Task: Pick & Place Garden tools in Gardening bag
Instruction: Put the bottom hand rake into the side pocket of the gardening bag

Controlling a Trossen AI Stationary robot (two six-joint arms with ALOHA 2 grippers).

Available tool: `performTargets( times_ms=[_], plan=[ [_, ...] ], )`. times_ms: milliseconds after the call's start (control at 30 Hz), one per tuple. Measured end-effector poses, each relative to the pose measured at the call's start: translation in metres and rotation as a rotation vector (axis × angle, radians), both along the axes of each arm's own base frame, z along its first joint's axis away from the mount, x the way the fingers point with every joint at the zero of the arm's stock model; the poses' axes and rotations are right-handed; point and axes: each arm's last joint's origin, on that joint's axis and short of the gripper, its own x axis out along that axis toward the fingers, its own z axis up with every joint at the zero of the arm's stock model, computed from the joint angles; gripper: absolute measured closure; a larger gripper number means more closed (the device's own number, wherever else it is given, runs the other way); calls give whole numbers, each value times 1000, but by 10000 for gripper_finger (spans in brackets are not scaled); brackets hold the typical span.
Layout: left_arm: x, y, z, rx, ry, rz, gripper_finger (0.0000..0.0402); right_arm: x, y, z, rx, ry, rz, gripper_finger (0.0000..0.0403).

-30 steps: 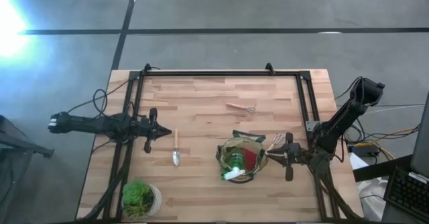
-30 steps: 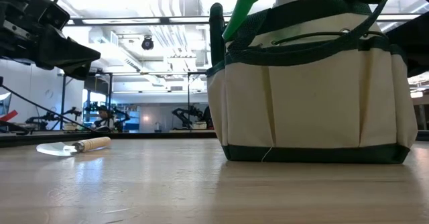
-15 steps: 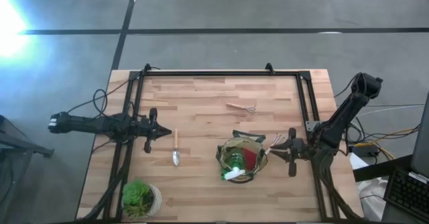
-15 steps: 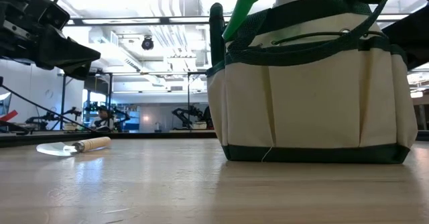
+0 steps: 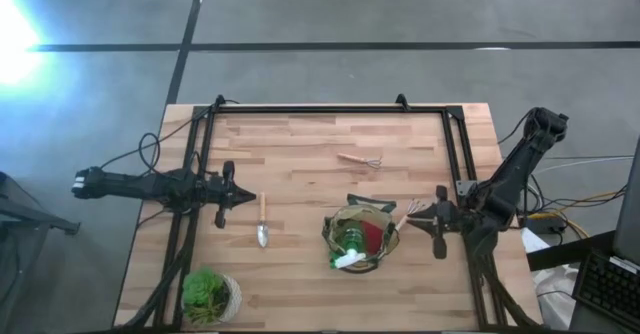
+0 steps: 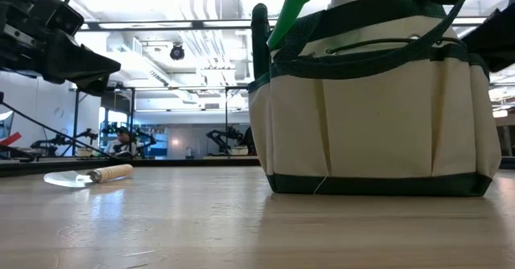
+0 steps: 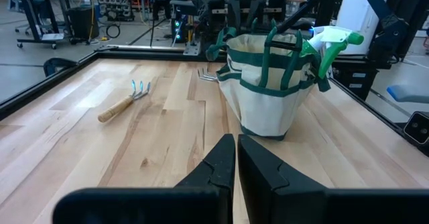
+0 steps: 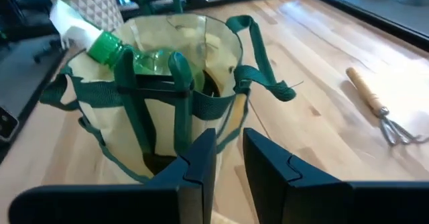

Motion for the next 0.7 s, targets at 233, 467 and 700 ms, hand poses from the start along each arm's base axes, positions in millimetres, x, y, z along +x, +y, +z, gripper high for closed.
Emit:
performTargets(
  times_ms=[233,467,700],
  plan=[
    [0,0,0,0,-1,0,378,0,2,31,-43,144,-5,335],
    [0,0,0,0,0,0,378,0,4,45,-75,290,-23,335],
    [0,0,0,0,0,0,378,-11,-7,36,22,503,-223,335]
  ],
)
